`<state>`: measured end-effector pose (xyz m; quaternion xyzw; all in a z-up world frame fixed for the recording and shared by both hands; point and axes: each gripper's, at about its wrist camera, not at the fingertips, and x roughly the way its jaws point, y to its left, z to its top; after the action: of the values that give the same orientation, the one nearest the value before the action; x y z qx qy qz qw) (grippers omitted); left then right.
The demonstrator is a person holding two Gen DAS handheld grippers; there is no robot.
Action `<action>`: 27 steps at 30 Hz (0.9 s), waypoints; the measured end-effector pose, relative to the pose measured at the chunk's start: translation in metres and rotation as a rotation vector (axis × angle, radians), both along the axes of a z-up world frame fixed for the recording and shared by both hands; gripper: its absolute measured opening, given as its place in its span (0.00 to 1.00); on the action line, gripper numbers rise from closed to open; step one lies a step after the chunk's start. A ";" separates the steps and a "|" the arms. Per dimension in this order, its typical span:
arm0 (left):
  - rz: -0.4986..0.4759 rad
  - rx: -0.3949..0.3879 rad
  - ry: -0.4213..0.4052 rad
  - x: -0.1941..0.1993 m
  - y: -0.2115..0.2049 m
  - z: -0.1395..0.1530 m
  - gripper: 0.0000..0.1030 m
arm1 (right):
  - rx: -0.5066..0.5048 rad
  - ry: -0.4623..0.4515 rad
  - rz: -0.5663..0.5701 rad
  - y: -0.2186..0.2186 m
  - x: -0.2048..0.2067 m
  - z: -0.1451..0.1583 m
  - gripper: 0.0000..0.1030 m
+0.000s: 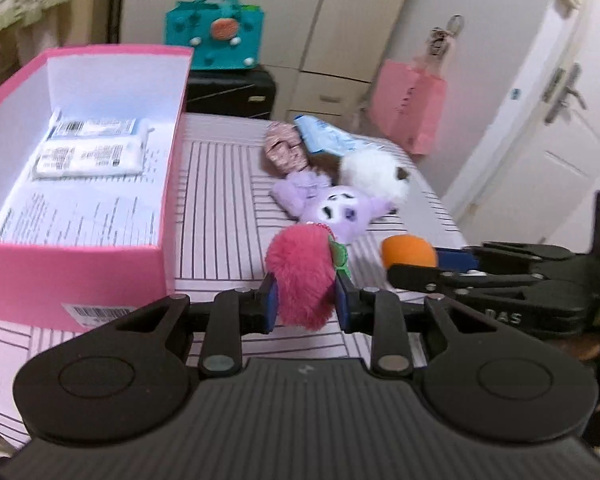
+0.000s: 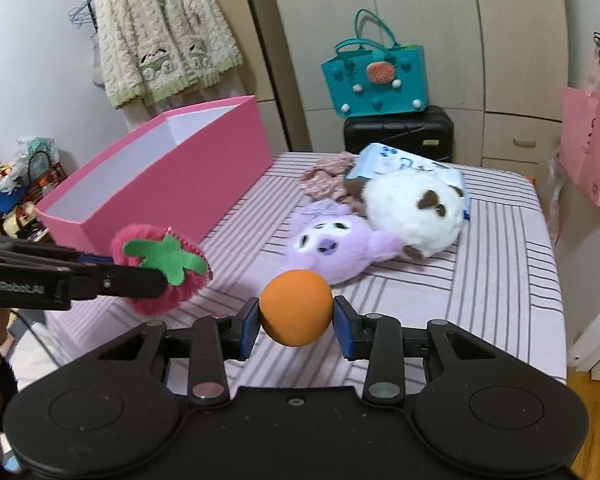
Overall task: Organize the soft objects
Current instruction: 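Carry strawberry plush and orange ball into the pink box with both tools and release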
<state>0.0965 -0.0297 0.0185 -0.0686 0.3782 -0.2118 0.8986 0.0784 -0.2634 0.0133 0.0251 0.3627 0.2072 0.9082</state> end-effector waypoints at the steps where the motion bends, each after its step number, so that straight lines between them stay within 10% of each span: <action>1: -0.013 0.000 -0.008 -0.002 0.003 0.005 0.26 | 0.002 0.006 0.006 0.003 -0.001 0.004 0.42; 27: -0.013 0.102 0.032 0.034 0.122 0.077 0.26 | -0.088 -0.102 0.372 0.125 0.039 0.093 0.43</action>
<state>0.1302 0.0923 0.0952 -0.0235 0.4035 -0.1968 0.8933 0.1171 -0.1382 0.1065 -0.0926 0.3231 0.3567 0.8716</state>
